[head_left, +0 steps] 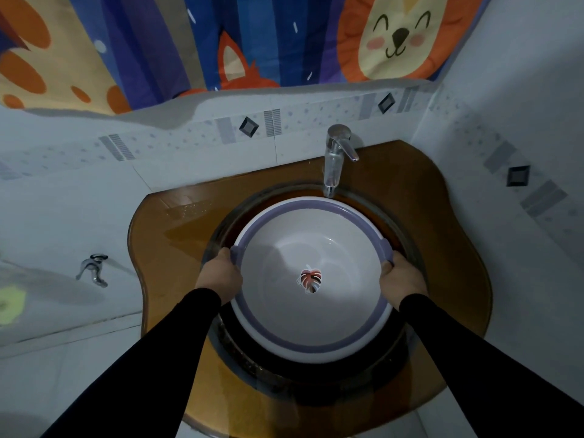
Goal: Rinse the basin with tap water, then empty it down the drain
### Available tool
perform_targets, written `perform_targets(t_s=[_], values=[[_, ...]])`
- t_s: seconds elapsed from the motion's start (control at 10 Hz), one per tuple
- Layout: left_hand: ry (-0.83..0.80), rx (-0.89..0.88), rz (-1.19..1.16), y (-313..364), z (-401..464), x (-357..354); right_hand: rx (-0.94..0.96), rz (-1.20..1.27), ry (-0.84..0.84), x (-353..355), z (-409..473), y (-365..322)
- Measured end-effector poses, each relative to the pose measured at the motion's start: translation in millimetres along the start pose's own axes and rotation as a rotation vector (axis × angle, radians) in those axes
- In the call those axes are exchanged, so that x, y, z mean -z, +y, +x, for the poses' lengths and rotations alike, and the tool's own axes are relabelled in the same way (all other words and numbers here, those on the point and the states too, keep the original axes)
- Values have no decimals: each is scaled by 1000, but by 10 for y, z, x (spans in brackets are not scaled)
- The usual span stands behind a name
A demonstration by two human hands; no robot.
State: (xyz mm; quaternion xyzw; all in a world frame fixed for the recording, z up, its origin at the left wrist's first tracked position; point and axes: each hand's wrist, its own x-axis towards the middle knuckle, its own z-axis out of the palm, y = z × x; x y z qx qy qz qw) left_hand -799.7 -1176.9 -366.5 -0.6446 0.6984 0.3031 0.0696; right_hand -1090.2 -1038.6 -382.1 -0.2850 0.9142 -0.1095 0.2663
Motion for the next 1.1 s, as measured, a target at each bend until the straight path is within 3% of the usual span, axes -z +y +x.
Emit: perform_targets(t_s=[0.6,0.9,1.1], values=[[-11,13,54,22,-13,-23,-27,-109,11,42,-89,-90],[-40,-45,86,157,-82,104,3,5,10,231,-149,-191],[69,-133,73,284,-315,435,147,133,1,625,-232,-260]])
